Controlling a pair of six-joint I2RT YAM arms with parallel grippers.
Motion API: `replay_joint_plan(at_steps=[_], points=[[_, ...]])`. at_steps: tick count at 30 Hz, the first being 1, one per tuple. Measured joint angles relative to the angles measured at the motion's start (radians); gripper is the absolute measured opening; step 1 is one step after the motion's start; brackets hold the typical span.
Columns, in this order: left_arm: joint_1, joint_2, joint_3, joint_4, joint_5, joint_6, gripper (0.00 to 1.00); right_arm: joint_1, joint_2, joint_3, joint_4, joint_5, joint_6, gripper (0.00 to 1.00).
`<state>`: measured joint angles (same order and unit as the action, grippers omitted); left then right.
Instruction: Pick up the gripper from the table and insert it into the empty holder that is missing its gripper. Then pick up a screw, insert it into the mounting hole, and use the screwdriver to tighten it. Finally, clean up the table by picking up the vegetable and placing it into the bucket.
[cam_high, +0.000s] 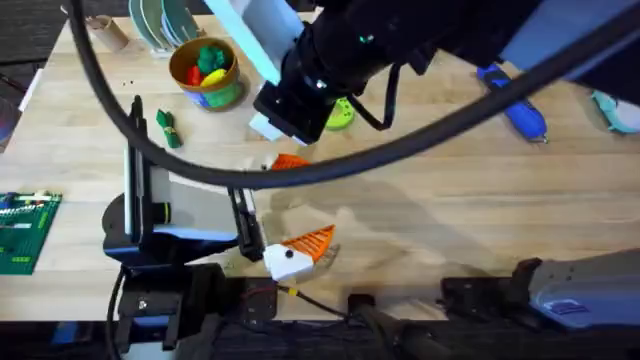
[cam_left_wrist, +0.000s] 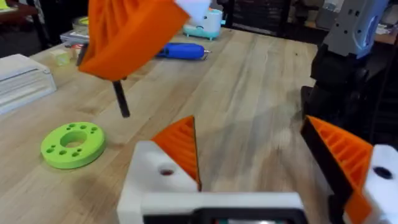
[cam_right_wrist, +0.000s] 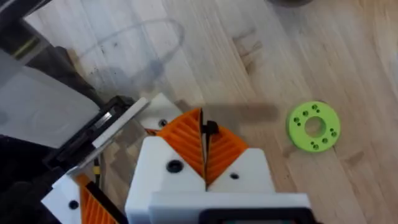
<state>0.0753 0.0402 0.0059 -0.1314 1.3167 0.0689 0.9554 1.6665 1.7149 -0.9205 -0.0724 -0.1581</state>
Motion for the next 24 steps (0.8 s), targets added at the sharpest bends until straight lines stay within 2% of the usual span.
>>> replay_joint_plan(at_steps=[11, 24], points=[[0.000, 0.000, 0.000, 0.000, 0.000, 0.003, 0.993, 0.024, 0.000, 0.000, -0.024, -0.064, 0.000, 0.015], [0.000, 0.000, 0.000, 0.000, 0.000, 0.003, 0.993, 0.069, 0.028, 0.001, -0.027, -0.059, 0.000, 0.015]])
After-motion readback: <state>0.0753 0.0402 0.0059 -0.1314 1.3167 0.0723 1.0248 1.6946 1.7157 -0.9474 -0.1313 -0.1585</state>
